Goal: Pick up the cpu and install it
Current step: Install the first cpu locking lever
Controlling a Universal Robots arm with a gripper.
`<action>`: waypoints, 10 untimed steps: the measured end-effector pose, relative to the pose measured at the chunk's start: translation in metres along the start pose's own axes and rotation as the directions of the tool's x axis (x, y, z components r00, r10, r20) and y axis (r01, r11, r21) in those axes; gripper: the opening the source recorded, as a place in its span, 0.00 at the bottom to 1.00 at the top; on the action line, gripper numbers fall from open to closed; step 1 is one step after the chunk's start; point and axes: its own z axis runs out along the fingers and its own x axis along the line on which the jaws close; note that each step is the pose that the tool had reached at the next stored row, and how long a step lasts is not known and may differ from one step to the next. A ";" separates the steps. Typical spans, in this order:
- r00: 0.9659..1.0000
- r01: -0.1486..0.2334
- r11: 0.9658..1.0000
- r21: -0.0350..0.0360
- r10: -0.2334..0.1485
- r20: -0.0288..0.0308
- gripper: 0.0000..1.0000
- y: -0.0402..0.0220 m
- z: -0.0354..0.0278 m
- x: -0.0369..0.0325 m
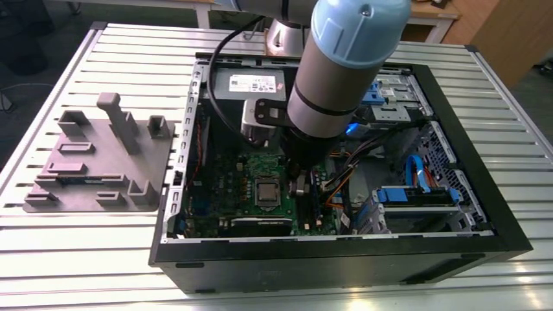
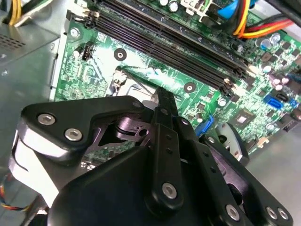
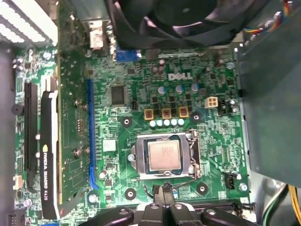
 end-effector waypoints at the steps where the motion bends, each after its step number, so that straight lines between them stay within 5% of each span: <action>1: 1.000 0.006 1.000 0.001 -0.006 0.000 0.10 0.0003 0.0014 0.0000; 10: 0.999 0.038 0.999 0.007 -0.038 -0.006 0.10 0.0031 0.0073 0.0013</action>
